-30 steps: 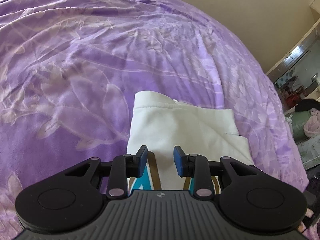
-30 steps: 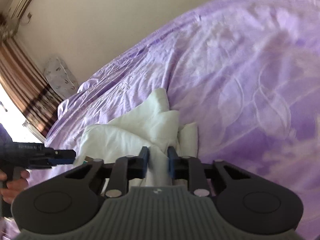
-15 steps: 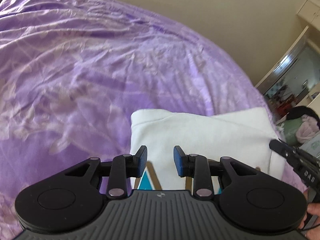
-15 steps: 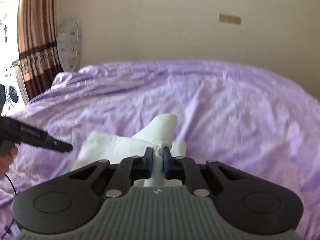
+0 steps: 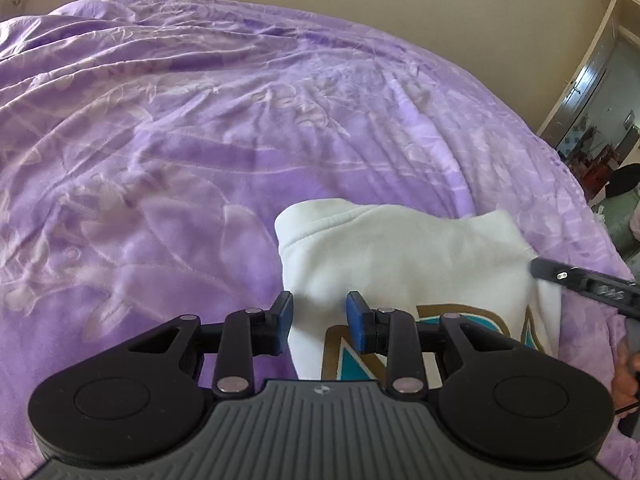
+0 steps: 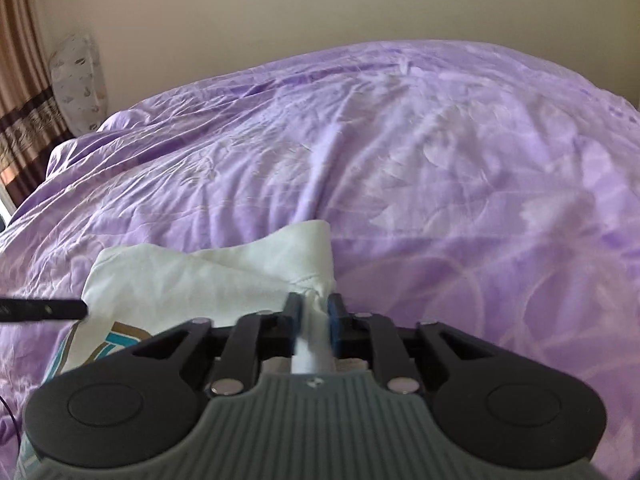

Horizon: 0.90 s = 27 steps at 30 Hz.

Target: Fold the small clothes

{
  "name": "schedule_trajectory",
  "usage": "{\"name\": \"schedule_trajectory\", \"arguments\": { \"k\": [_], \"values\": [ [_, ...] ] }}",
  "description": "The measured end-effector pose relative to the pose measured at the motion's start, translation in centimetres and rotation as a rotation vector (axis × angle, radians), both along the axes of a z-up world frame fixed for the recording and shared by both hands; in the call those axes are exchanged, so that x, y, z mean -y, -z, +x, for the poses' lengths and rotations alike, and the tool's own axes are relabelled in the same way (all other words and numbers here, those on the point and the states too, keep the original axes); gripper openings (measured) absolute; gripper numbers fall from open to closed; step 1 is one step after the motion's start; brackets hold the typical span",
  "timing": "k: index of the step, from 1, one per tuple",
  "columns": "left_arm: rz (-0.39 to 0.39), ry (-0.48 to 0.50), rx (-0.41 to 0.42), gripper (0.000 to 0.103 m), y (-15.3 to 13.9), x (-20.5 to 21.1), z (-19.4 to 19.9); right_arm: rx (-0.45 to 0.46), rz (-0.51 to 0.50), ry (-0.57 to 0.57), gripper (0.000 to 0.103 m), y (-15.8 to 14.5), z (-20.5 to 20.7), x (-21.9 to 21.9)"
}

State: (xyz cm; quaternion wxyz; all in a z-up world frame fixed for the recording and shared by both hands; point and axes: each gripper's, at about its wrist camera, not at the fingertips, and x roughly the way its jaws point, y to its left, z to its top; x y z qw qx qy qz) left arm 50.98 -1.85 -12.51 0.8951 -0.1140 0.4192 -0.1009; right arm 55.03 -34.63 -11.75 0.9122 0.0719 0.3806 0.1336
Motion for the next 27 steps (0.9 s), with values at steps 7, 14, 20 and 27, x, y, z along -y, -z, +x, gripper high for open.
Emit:
{"name": "schedule_trajectory", "arguments": {
  "k": [7, 14, 20, 27],
  "values": [
    [-0.050, 0.022, -0.011, 0.034, -2.6, -0.9, -4.3, -0.019, 0.052, 0.064, 0.035, -2.5, -5.3, 2.7],
    [0.068, 0.129, 0.019, 0.034, -4.8, 0.3, -12.9, -0.093, 0.186, 0.196, 0.043, -2.4, -16.4, 5.6],
    [0.204, 0.228, 0.049, 0.045, -3.9, 2.5, -19.8, -0.140, 0.303, 0.274, 0.049, -1.3, -22.1, 6.6],
    [0.376, 0.295, 0.086, 0.053, -0.7, 6.2, -22.6, -0.180, 0.462, 0.333, 0.050, 0.6, -23.3, 8.4]
  ]
}}
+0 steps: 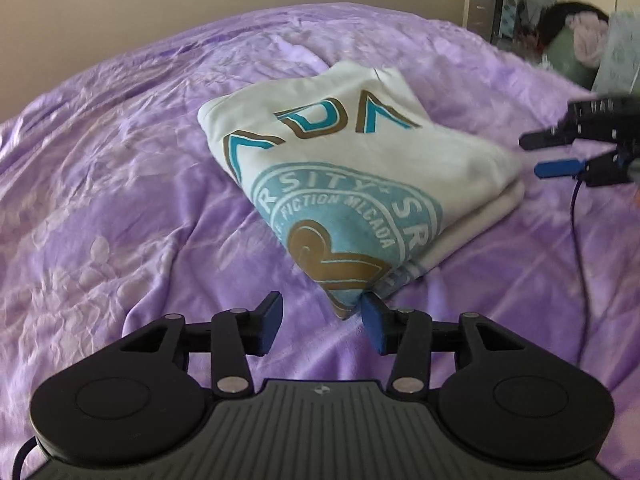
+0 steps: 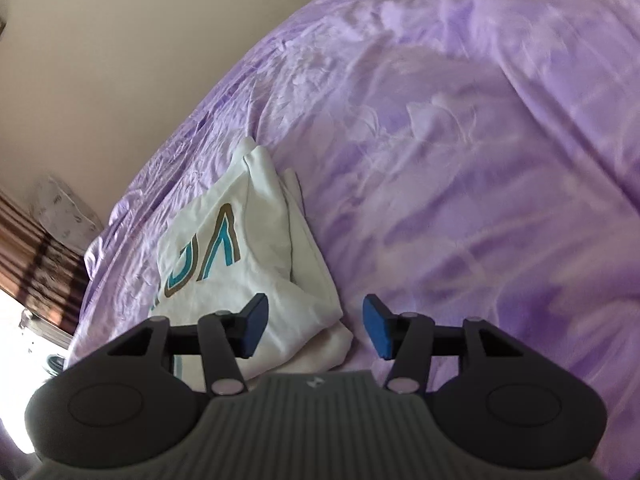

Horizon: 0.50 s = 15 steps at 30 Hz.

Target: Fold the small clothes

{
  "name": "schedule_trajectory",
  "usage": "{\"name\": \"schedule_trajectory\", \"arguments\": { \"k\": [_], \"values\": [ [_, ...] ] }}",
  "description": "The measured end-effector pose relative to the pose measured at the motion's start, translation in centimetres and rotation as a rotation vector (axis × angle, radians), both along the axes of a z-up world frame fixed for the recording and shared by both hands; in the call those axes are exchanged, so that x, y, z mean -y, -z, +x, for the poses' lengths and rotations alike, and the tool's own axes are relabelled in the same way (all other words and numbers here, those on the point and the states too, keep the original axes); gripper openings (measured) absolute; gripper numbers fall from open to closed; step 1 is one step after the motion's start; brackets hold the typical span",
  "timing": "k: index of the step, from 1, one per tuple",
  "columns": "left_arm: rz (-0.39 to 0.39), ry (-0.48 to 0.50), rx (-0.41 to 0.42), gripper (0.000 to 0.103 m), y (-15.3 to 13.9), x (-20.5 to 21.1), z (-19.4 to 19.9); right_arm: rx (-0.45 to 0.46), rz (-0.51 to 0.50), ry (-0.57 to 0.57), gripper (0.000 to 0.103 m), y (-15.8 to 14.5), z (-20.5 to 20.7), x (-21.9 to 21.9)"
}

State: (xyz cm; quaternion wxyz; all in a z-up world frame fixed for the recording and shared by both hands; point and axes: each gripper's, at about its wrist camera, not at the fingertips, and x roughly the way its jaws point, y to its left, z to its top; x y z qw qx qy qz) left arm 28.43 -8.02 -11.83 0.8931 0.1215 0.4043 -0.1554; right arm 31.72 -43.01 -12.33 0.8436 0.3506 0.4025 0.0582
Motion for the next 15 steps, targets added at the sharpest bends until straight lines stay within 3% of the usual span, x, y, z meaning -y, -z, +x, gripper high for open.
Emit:
{"name": "schedule_trajectory", "arguments": {
  "k": [3, 6, 7, 9, 13, 15],
  "values": [
    [0.017, -0.021, 0.003, 0.053, 1.0, 0.5, 0.6, -0.014, 0.044, -0.001, 0.050, 1.0, 0.5, -0.1],
    [0.039, -0.011, 0.008, 0.043, 1.4, 0.9, 0.6, -0.021, 0.087, 0.008, 0.048, 2.1, 1.1, 0.0],
    [0.047, -0.001, 0.010, 0.030, 1.5, 1.0, 0.5, -0.016, 0.103, 0.012, 0.044, 2.4, 1.3, 0.0],
    [0.041, 0.017, 0.001, 0.009, 1.5, 1.1, 0.4, 0.003, 0.100, 0.013, 0.012, 2.3, 1.4, -0.2],
    [0.029, -0.022, 0.039, 0.005, 0.6, 0.9, -0.5, 0.092, 0.016, 0.000, 0.006, -0.3, 0.2, -0.9],
    [0.008, -0.033, 0.006, 0.004, 0.7, 0.5, -0.3, 0.110, -0.039, -0.015, 0.005, -1.3, -0.2, -1.3]
  ]
}}
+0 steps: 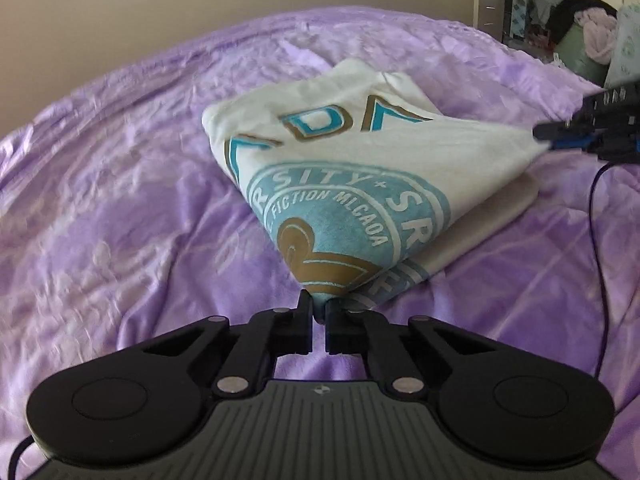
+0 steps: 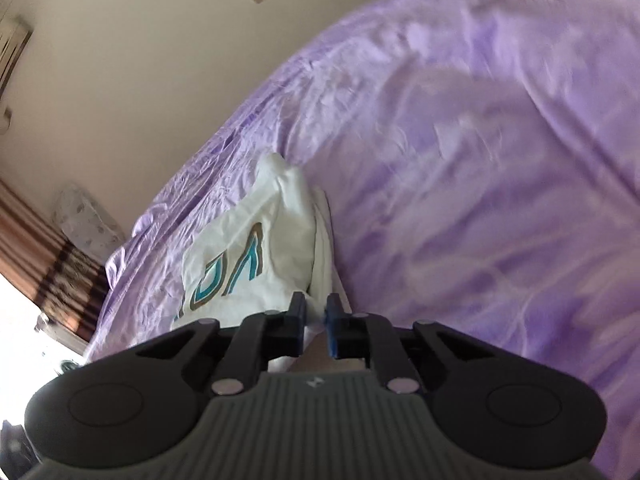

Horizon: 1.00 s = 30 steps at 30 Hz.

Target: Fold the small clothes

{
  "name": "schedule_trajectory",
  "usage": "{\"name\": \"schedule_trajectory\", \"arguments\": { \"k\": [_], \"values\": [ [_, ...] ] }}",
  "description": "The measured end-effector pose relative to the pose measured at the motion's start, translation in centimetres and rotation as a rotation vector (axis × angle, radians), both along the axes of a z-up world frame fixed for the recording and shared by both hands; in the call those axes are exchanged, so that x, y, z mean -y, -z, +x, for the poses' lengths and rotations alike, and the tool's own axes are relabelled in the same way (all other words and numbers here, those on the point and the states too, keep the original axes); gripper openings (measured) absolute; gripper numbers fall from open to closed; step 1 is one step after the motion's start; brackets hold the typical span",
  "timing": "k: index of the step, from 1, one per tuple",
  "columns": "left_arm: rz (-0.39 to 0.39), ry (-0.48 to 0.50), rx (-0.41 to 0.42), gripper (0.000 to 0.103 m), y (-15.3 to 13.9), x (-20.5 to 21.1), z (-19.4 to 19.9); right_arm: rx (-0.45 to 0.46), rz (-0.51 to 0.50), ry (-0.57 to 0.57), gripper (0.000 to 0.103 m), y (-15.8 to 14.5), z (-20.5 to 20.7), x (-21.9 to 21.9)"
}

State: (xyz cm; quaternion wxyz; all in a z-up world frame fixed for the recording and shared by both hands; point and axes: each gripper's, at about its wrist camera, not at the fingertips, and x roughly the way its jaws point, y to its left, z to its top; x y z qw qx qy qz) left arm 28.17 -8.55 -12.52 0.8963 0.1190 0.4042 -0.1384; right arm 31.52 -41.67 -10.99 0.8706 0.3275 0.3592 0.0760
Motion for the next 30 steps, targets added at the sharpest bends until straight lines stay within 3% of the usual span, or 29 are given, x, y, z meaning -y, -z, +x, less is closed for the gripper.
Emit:
{"name": "schedule_trajectory", "arguments": {
  "k": [2, 5, 10, 14, 17, 20, 25, 28, 30],
  "values": [
    [-0.027, -0.028, -0.044, 0.004, 0.7, -0.6, 0.5, -0.037, -0.037, -0.001, 0.005, 0.8, 0.3, -0.2],
    [-0.077, -0.068, -0.103, 0.004, 1.6, -1.5, 1.0, -0.106, -0.010, 0.009, 0.004, 3.7, 0.6, 0.1],
    [-0.090, -0.094, -0.135, 0.002, 1.8, -1.8, 0.6, -0.120, -0.024, -0.003, 0.003, 4.9, 0.6, 0.3],
    [-0.103, -0.100, -0.155, 0.000, 1.0, -2.2, 0.1, -0.115, -0.100, -0.012, 0.005, 4.1, 0.3, -0.4],
    [-0.073, -0.105, -0.170, 0.000, 0.7, -2.5, -0.3, -0.107, -0.196, -0.023, 0.005, 2.8, -0.3, -1.3],
    [-0.093, -0.122, -0.165, 0.000, -0.5, -3.5, -0.9, -0.097, -0.318, -0.007, 0.007, 1.3, -1.3, -1.7],
    [-0.050, -0.131, -0.114, 0.011, -3.1, -3.7, -1.2, -0.060, -0.327, -0.030, 0.011, -0.9, -2.1, -1.8],
    [-0.030, -0.133, -0.096, 0.018, -4.4, -3.5, -0.8, -0.020, -0.341, -0.061, 0.027, -2.8, -2.3, -2.6],
    [-0.016, -0.127, -0.081, 0.022, -5.1, -3.3, -0.5, 0.002, -0.356, -0.085, 0.029, -3.9, -2.1, -3.3]
  ]
}}
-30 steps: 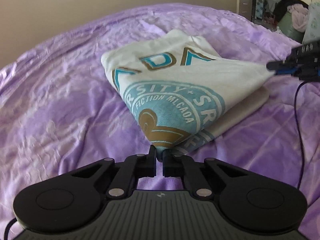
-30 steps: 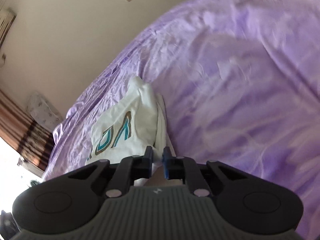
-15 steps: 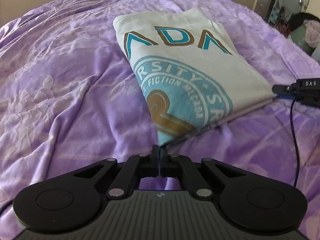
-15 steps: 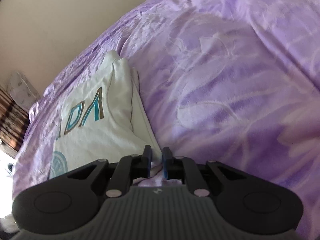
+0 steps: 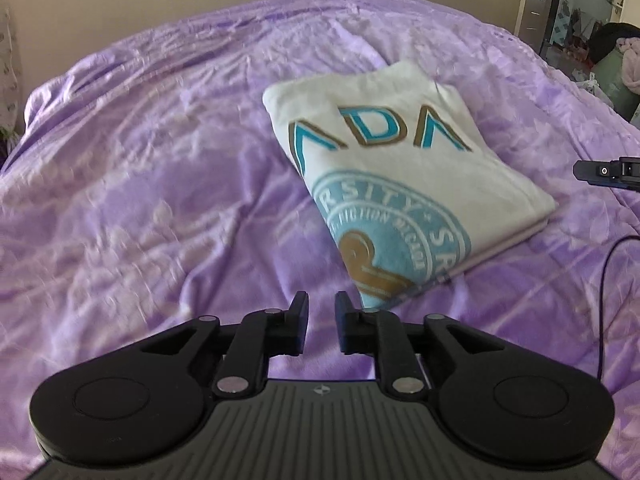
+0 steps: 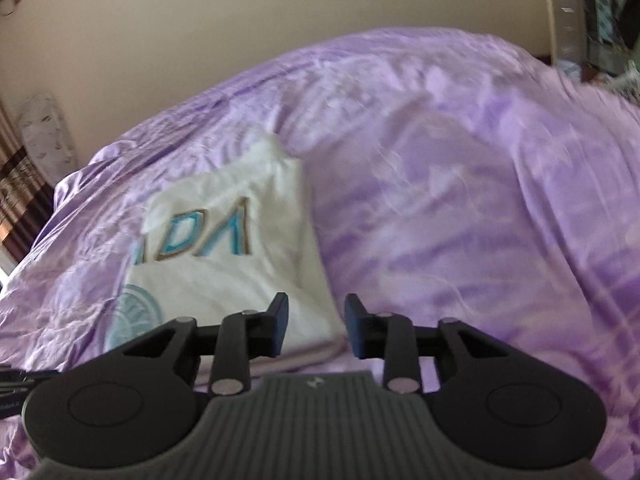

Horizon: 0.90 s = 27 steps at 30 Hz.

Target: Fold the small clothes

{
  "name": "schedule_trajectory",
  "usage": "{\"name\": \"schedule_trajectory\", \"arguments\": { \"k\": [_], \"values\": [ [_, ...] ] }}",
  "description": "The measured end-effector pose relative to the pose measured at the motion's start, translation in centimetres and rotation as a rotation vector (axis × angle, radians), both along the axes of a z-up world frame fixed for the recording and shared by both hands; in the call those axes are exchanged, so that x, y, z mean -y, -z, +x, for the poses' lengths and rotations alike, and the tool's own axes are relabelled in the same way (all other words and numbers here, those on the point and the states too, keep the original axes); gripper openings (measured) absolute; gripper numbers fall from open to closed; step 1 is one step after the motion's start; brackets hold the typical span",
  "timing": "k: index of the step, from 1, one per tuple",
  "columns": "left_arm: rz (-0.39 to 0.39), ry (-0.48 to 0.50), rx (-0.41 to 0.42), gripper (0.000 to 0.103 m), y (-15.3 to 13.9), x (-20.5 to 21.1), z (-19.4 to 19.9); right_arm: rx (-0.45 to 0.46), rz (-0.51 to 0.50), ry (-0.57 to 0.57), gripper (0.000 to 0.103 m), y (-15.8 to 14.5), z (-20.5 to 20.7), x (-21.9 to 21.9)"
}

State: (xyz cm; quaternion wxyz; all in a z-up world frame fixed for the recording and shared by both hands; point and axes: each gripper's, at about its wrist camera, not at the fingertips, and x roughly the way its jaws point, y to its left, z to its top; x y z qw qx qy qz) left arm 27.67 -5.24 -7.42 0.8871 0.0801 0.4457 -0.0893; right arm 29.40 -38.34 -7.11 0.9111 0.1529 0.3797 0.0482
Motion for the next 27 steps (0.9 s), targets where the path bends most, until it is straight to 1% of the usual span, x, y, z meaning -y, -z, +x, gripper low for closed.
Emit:
{"name": "schedule_trajectory", "arguments": {
  "k": [2, 4, 5, 7, 8, 9, 10, 11, 13, 14, 15, 16, 18, 21, 23, 25, 27],
  "values": [
    [0.005, 0.007, 0.012, 0.026, -0.7, 0.2, 0.6, 0.010, -0.018, -0.030, 0.032, -1.0, 0.1, -0.6],
    [0.004, 0.016, 0.023, 0.032, -1.3, 0.5, 1.2, 0.010, -0.022, -0.063, 0.034, -1.8, 0.5, -1.2],
    [0.000, 0.021, 0.028, 0.034, -1.6, 0.6, 1.7, 0.009, -0.022, -0.077, 0.037, -2.0, 0.7, -1.4],
    [-0.006, 0.020, 0.038, 0.042, -1.9, 0.7, 2.5, 0.005, -0.029, -0.103, 0.038, -2.4, 1.3, -1.8],
    [-0.015, 0.020, 0.049, 0.046, -2.1, 0.7, 3.0, 0.002, -0.037, -0.115, 0.040, -2.5, 1.6, -1.9],
    [-0.028, 0.026, 0.057, 0.055, -2.2, 0.7, 3.6, -0.002, -0.044, -0.126, 0.047, -2.5, 2.1, -2.0],
    [-0.035, 0.026, 0.060, 0.061, -2.3, 0.7, 4.0, -0.003, -0.046, -0.135, 0.052, -2.5, 2.4, -2.0],
    [-0.045, 0.025, 0.058, 0.062, -2.2, 0.6, 4.7, -0.006, -0.042, -0.144, 0.056, -2.4, 2.9, -2.0],
    [-0.083, 0.035, 0.043, 0.069, -1.9, 0.4, 5.9, -0.021, -0.031, -0.163, 0.059, -2.0, 4.0, -1.8],
    [-0.116, 0.034, 0.032, 0.071, -1.6, 0.1, 6.8, -0.032, -0.019, -0.173, 0.070, -1.6, 4.7, -1.7],
    [-0.146, 0.023, 0.025, 0.074, -1.4, -0.4, 7.5, -0.042, -0.009, -0.169, 0.076, -1.2, 5.4, -1.5],
    [-0.183, 0.000, 0.017, 0.076, -1.1, -0.9, 8.4, -0.047, 0.000, -0.167, 0.076, -0.8, 6.0, -1.3],
    [-0.255, -0.041, -0.002, 0.078, -0.4, -2.1, 10.0, -0.066, 0.029, -0.167, 0.076, 0.3, 7.6, -0.8],
    [-0.384, -0.102, -0.031, 0.080, 1.1, -4.1, 12.5, -0.096, 0.077, -0.157, 0.077, 2.0, 9.9, 0.0],
    [-0.465, -0.126, -0.059, 0.080, 2.4, -5.0, 14.0, -0.108, 0.120, -0.160, 0.077, 3.0, 11.2, 0.4],
    [-0.555, -0.121, -0.088, 0.080, 3.8, -5.8, 15.3, -0.115, 0.176, -0.168, 0.077, 4.2, 12.6, 0.9],
    [-0.625, -0.137, -0.106, 0.080, 5.1, -6.6, 16.3, -0.123, 0.233, -0.156, 0.077, 5.6, 13.9, 1.6]
  ]
}}
